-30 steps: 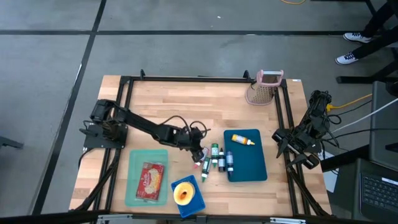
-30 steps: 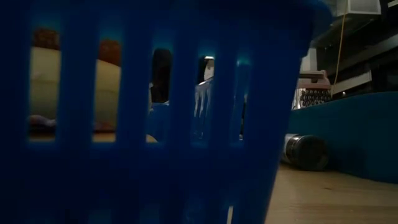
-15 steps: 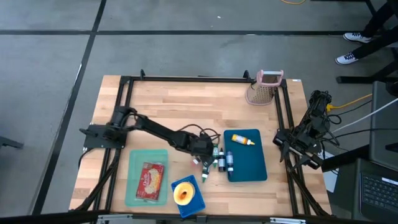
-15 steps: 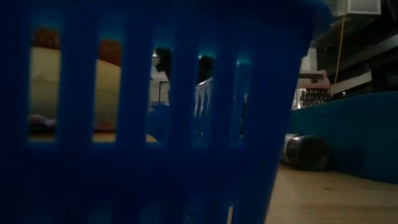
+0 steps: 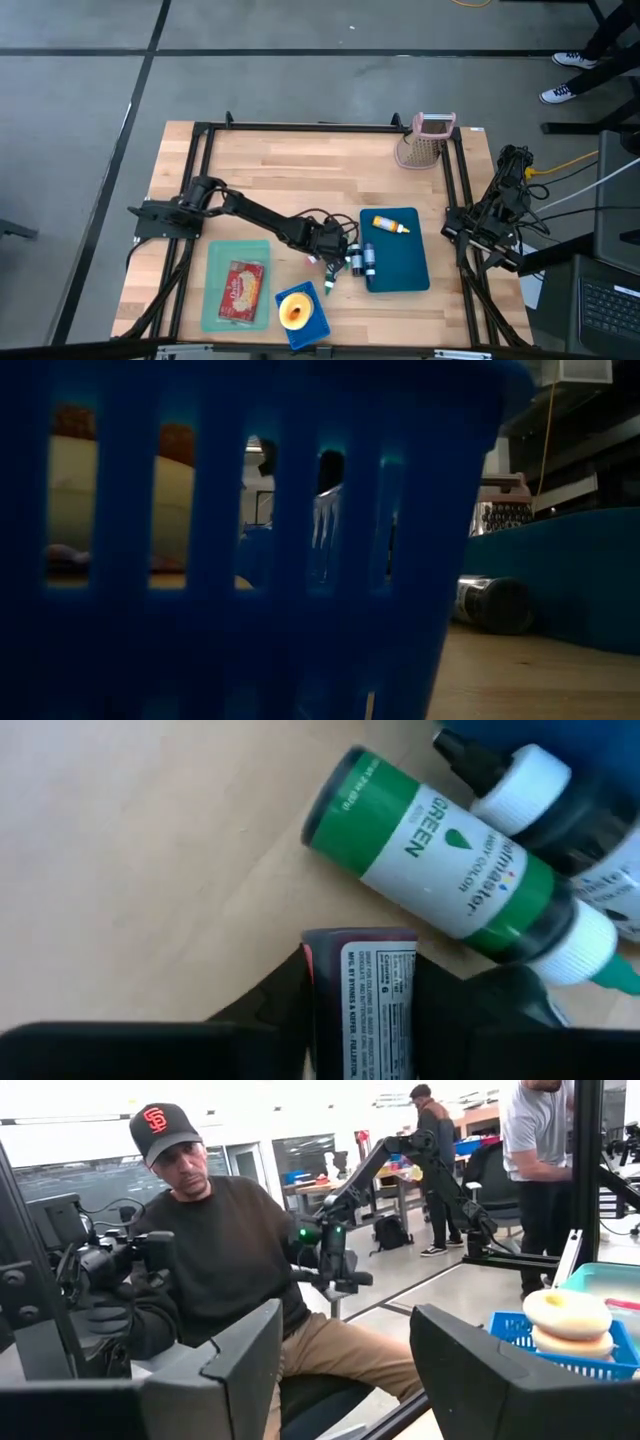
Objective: Pick & Place Food Item
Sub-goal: Put the pink food coloring bottle into the dark blue bin
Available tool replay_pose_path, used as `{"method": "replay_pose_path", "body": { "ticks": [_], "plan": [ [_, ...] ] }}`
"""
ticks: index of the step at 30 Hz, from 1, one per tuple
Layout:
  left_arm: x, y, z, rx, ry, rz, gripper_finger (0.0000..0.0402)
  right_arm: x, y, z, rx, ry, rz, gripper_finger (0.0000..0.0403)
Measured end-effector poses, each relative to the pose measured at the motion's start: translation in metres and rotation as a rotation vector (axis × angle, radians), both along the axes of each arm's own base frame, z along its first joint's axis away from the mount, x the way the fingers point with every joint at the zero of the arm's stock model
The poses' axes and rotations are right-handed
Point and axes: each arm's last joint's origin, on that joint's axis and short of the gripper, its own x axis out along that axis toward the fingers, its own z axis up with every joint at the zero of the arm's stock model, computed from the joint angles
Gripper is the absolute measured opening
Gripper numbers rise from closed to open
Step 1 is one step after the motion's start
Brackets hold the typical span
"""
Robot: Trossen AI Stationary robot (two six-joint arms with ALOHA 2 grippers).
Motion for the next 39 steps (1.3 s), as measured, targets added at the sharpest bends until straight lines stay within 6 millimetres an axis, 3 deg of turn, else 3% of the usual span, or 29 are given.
{"method": "replay_pose_path", "body": {
  "ticks": [7, 13, 16, 29, 33, 39],
  "plan": [
    [0.005, -0.001, 0.049, 0.075, -0.215, -0.099, 0.0105, 0.0, 0.0, 0.0, -0.001, -0.01, -0.002, 0.0217],
    [0.029, 0.008, 0.086, 0.139, -0.567, -0.316, 0.0104, 0.0, 0.0, 0.001, 0.002, -0.012, -0.005, 0.0217],
    [0.038, 0.019, 0.09, 0.182, -0.655, -0.427, 0.0104, 0.0, 0.0, 0.001, 0.003, -0.012, -0.005, 0.0217],
    [0.052, 0.056, 0.1, 0.269, -0.844, -0.583, 0.0101, 0.0, 0.0, 0.001, -0.012, -0.039, -0.009, 0.0217],
    [0.058, 0.063, 0.093, 0.257, -0.889, -0.602, 0.01, 0.0, 0.0, 0.002, -0.016, -0.06, -0.011, 0.0217],
    [0.085, 0.062, 0.081, 0.228, -0.881, -0.655, 0.0099, 0.0, 0.0, 0.002, -0.018, -0.062, -0.012, 0.0217]
  ]
}}
